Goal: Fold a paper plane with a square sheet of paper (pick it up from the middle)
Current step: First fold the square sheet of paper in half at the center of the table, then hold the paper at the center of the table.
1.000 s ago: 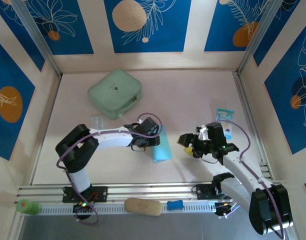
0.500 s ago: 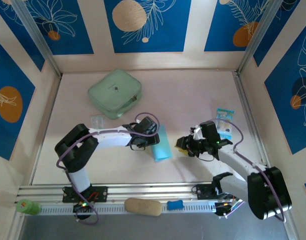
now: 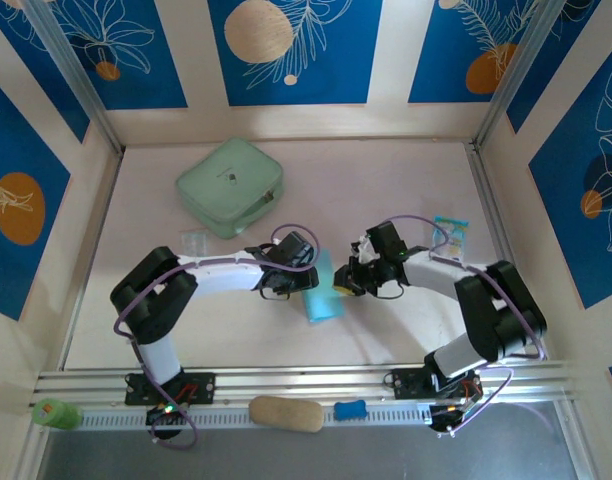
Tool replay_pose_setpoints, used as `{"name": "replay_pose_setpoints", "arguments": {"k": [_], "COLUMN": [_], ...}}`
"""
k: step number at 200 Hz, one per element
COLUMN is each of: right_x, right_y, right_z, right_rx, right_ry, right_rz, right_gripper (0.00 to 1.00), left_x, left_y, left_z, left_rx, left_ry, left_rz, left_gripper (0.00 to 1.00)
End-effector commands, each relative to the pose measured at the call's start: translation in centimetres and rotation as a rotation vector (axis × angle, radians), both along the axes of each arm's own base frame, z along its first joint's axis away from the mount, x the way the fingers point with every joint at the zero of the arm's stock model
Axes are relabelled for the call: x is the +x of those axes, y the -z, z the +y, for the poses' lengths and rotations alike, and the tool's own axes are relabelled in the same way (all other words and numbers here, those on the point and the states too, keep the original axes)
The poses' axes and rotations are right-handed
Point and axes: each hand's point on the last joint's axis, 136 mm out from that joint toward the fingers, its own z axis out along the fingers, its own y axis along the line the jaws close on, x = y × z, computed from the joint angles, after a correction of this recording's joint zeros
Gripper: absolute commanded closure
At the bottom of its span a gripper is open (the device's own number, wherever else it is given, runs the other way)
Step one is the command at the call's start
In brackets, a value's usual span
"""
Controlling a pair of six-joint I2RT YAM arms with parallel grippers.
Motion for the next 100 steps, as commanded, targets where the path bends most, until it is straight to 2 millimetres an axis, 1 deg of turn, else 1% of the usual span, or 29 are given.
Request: {"name": "replay_pose_setpoints", "arguments": {"k": [1, 15, 22, 29, 43, 57, 82, 100], "right_x": [-0.5, -0.6, -0.8, -1.0, -1.6, -2.7, -4.2, -4.5], "right_y": [1.2, 2.5, 3.2, 3.8, 4.9, 5.8, 6.1, 5.9], "right_z": [0.7, 0.4, 0.1, -0.2, -0.5, -0.8, -0.6, -0.7], "right_rx": [-0.031, -0.092, -0.124, -0.146, -0.140, -0.130, -0.123, -0.133], "right_ry": [-0.054, -0.046, -0.037, -0.016, 0.048, 0.111, 0.171, 0.198], "right_rz": [0.028, 0.069, 0.091, 0.108, 0.145, 0.195, 0.233, 0.240], "right_gripper": [0.85, 0.85, 0.90, 0.91, 0.92, 0.93, 0.95, 0.95], "left_x": [-1.3, -1.2, -1.1, -1.1, -1.0, -0.7, -0.3, -0.1], "left_y": [2.9, 2.7, 2.4, 2.1, 1.3, 0.2, -2.2, -3.0], "left_z": [0.1, -0.1, -0.2, -0.2, -0.3, -0.7, -1.8, -2.3], "left_rx": [0.026, 0.018, 0.012, 0.007, -0.011, -0.046, -0.168, -0.251], "left_ry": [0.040, 0.045, 0.047, 0.047, 0.050, 0.055, 0.064, 0.057], "left_rz": [0.078, 0.072, 0.069, 0.062, 0.043, 0.017, -0.038, -0.047], "left_gripper": [0.44, 0.43, 0.43, 0.43, 0.42, 0.41, 0.39, 0.38]}}
